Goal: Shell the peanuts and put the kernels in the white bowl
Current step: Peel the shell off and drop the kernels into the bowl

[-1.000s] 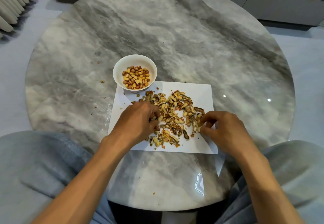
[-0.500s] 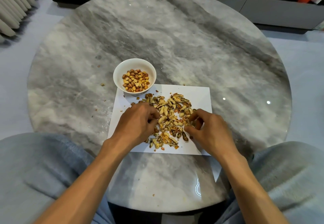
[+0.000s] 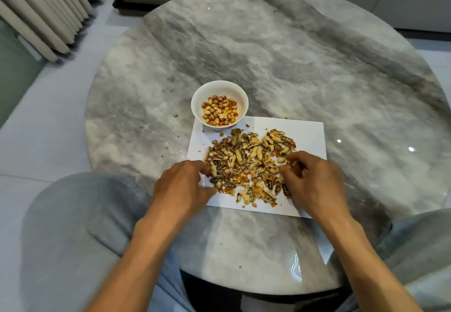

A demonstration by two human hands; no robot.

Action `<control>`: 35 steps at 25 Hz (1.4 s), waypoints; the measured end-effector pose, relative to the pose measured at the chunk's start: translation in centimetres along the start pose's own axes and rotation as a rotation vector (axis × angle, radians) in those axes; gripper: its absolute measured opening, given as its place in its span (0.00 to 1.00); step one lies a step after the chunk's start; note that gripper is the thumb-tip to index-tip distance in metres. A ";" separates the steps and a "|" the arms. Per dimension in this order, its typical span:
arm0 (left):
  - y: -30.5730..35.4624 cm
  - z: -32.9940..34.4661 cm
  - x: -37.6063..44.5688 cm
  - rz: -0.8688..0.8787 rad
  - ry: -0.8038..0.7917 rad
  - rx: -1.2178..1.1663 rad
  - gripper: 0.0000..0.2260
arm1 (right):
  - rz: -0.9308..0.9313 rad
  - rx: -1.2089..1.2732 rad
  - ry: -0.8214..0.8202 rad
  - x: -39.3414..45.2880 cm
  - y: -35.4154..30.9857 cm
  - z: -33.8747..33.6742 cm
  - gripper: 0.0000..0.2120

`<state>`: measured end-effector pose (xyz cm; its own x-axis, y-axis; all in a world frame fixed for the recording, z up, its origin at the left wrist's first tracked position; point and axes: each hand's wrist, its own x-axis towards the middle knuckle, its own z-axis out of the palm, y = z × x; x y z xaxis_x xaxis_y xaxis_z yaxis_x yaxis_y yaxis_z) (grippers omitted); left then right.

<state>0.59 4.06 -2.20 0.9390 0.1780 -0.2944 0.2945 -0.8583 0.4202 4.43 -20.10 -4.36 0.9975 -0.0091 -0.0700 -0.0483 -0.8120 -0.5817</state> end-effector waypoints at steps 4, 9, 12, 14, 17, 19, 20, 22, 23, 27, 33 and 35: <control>0.5 1.7 0.9 0.056 0.009 -0.022 0.12 | -0.294 -0.008 -0.169 -2.0 -1.7 1.4 0.15; 0.0 2.1 1.5 0.047 0.051 -0.108 0.02 | -0.499 -0.118 -0.295 -3.0 -2.1 4.0 0.11; 0.3 1.9 1.3 0.034 0.074 -0.195 0.05 | -0.451 -0.107 -0.212 -2.7 -1.7 4.4 0.09; 0.4 2.0 1.2 0.065 0.070 -0.176 0.05 | -0.424 -0.084 -0.164 -2.6 -1.6 4.5 0.09; 0.5 2.0 1.4 0.058 0.096 -0.214 0.06 | -0.370 -0.011 -0.118 -2.4 -1.9 4.3 0.09; 0.8 1.8 1.3 0.033 0.104 -0.259 0.07 | -0.351 0.033 -0.068 -1.9 -2.2 4.1 0.09; 1.0 1.8 1.3 0.033 0.095 -0.267 0.08 | -0.351 0.029 -0.027 -1.3 -2.4 4.1 0.09; 1.4 1.7 1.3 0.057 0.086 -0.282 0.08 | -0.360 -0.009 0.048 0.5 -2.5 4.1 0.09; 1.5 1.7 1.4 0.061 0.090 -0.296 0.07 | -0.360 -0.024 0.068 1.4 -2.6 4.2 0.09; 1.5 1.8 1.7 0.067 0.085 -0.300 0.01 | -0.346 -0.081 0.096 4.2 -2.2 4.1 0.13; 3.8 3.5 4.1 0.400 0.213 -0.033 0.11 | -0.397 -0.169 -0.107 4.0 -0.4 3.4 0.09; 4.1 3.9 4.7 0.396 0.153 0.046 0.12 | -0.359 -0.136 -0.132 3.2 -0.2 3.2 0.10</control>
<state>5.46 -0.47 -5.21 0.9945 -0.1034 0.0144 -0.0993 -0.8948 0.4354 7.43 -18.12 -7.03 0.9343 0.3564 0.0096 0.3178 -0.8201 -0.4759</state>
